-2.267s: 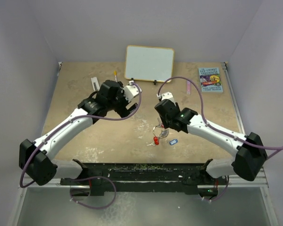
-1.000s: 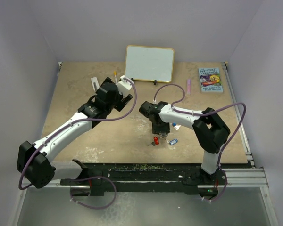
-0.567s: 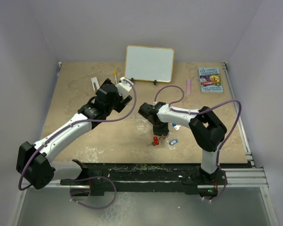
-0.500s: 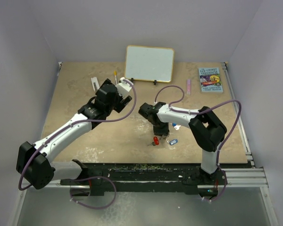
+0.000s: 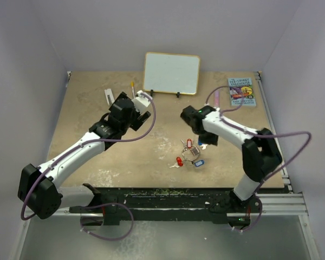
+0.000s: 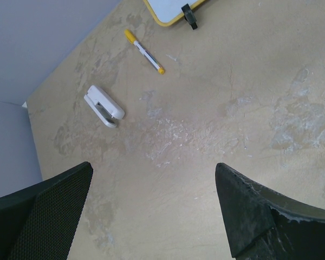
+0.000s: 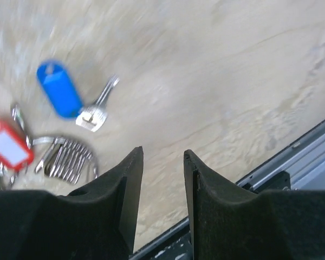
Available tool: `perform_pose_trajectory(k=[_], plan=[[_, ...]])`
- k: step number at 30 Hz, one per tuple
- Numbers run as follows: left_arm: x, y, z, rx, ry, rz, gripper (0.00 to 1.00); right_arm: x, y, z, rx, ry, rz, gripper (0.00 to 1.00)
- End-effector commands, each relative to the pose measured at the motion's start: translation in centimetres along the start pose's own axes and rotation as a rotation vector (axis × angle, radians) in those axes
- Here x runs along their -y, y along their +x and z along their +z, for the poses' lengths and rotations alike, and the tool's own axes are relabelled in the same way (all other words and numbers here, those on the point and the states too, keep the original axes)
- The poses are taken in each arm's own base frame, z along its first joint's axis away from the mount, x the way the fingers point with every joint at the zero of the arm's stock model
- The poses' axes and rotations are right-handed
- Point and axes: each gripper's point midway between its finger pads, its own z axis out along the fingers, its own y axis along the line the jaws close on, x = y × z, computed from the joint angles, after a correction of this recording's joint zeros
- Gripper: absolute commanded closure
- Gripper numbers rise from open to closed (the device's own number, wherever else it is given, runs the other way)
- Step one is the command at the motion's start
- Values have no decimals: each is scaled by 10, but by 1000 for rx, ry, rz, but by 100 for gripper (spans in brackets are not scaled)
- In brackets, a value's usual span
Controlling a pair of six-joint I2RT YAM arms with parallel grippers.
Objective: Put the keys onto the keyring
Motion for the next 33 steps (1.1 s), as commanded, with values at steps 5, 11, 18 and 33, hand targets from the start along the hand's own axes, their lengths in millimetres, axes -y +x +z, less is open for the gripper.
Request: perform_pose_trajectory(k=[5,11,18,33], plan=[[-5,-7,-5,48,-13,-26,2,84,-85,-36,240,1,150,65],[-2,-5,0,42,-8,-29,2,-10,-46,-52,218,-233,-87,62],[-2,-8,3,43,-6,-19,2,-67,-6,-58,164,-307,-216,62],[1,-2,6,33,6,-19,2,-75,27,-14,77,-202,-297,59]])
